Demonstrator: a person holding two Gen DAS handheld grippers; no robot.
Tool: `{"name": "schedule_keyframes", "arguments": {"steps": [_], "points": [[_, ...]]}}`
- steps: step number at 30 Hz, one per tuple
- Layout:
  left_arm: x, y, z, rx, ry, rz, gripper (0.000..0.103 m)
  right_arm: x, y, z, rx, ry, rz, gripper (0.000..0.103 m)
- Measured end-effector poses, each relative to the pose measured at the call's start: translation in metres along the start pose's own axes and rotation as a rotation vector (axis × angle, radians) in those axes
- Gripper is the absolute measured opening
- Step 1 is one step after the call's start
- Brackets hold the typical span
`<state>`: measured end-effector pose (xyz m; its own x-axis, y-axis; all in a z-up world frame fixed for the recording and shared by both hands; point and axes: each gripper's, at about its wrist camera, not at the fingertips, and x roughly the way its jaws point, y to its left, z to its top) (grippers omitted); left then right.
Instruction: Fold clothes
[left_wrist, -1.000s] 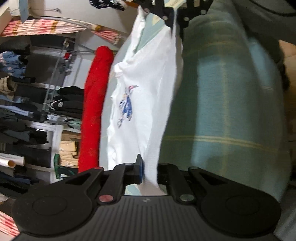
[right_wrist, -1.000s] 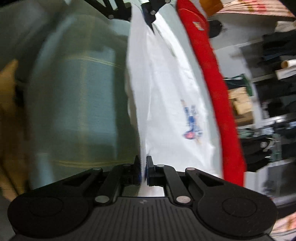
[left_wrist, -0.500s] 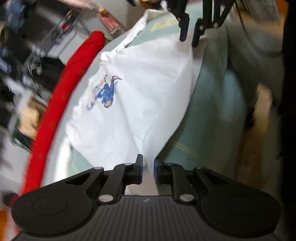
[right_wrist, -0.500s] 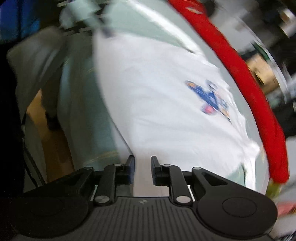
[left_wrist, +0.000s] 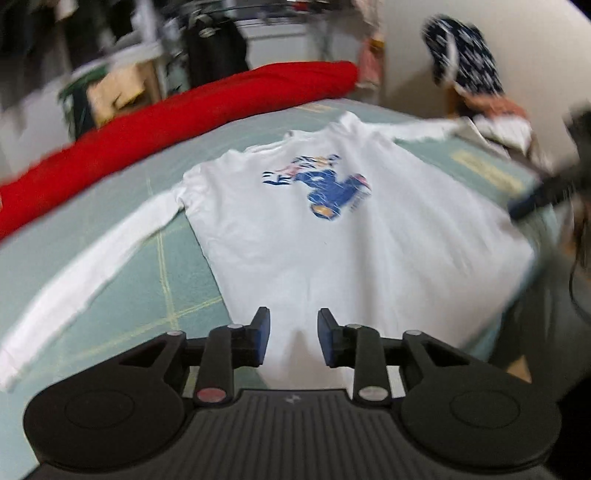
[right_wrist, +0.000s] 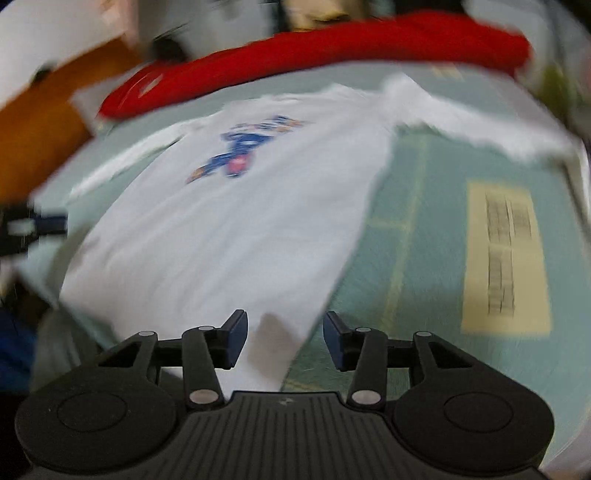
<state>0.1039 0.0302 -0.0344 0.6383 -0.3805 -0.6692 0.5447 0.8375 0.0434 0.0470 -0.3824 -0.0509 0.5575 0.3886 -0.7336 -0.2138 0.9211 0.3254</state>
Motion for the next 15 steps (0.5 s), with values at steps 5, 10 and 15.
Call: {"name": "schedule_keyframes", "arguments": {"steps": [5,10,15], "points": [[0.03,0.008,0.0,-0.119,0.008,-0.027,0.04,0.016,-0.026,-0.006,0.188,-0.045,0.106,0.047],[0.048,0.007,0.0,-0.134,0.026,-0.012,0.042,0.02,-0.016,-0.001,0.128,-0.013,0.03,0.005],[0.048,0.007,0.003,-0.071,0.046,0.045,0.045,-0.001,-0.02,-0.001,0.069,0.033,-0.053,0.005]]}}
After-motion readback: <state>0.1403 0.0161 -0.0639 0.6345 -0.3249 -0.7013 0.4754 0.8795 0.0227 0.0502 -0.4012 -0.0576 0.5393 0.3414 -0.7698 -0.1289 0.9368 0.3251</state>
